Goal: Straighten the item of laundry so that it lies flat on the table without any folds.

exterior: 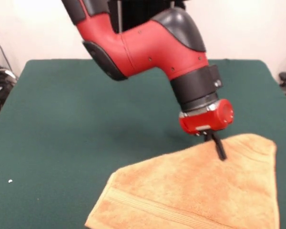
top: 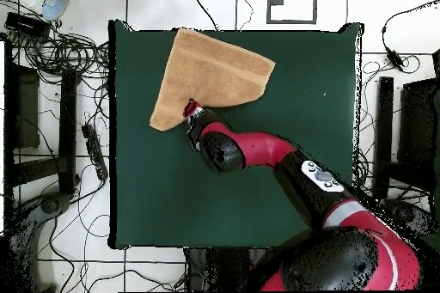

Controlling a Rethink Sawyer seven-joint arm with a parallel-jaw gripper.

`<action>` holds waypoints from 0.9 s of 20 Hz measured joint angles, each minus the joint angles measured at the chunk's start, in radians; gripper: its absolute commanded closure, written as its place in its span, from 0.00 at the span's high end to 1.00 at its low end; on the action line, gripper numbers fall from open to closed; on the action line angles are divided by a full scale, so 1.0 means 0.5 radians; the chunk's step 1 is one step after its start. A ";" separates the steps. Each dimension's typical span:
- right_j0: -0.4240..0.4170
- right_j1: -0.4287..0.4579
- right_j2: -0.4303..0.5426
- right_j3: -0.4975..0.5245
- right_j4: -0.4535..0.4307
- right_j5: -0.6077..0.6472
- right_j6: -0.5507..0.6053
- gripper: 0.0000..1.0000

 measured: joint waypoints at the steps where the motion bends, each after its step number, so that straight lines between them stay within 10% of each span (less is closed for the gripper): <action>1: -0.001 -0.070 -0.027 0.014 0.021 0.080 0.000 0.00; 18: 0.257 -0.657 -0.483 0.076 0.294 0.524 0.000 0.00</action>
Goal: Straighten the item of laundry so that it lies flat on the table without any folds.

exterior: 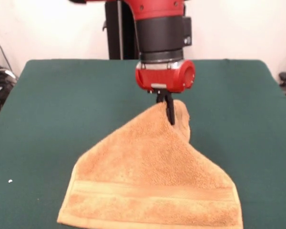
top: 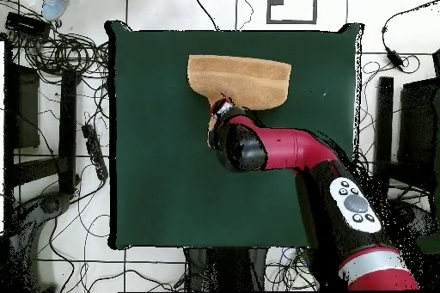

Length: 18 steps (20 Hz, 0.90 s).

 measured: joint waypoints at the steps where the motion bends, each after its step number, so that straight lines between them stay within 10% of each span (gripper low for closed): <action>1: 0.039 -0.028 -0.042 0.002 0.027 0.012 0.000 0.00; 18: 0.250 -0.169 -0.304 0.126 0.377 0.023 0.000 0.00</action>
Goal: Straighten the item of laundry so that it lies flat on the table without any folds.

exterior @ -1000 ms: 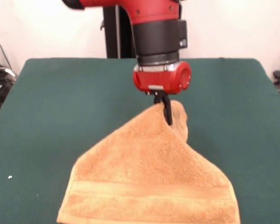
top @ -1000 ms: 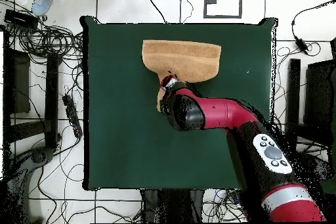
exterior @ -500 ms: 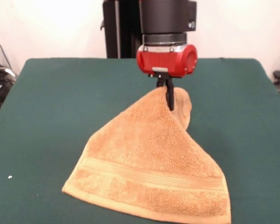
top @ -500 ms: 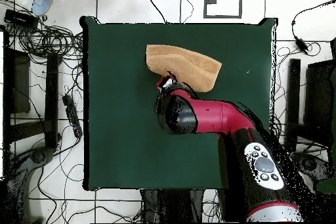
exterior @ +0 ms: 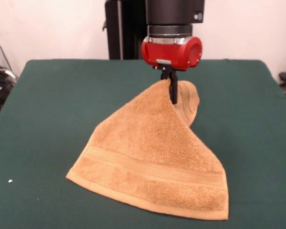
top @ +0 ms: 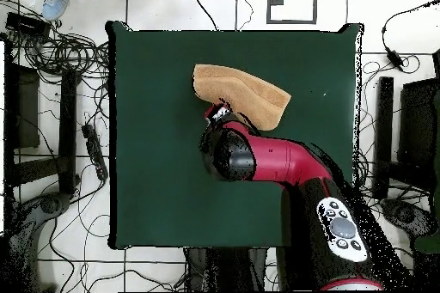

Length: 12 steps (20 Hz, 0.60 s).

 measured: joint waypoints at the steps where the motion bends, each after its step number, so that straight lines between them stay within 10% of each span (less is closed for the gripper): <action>1: 0.007 0.000 -0.012 0.004 0.019 0.006 0.000 0.00; 12: 0.020 -0.007 -0.047 0.070 0.239 0.181 0.000 0.00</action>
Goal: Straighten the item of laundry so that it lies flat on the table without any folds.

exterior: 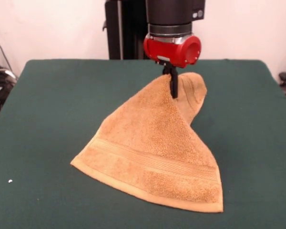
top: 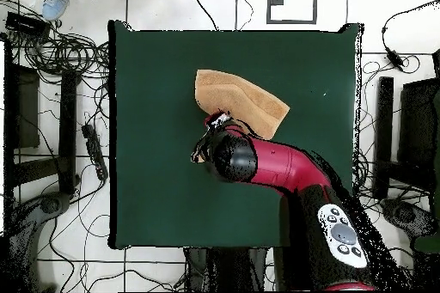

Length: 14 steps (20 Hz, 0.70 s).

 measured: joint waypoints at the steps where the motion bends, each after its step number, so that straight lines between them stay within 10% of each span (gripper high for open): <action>1: 0.000 -0.006 -0.001 0.017 0.038 0.025 0.000 0.00; 14: -0.043 -0.093 0.040 0.258 0.357 0.088 0.000 0.00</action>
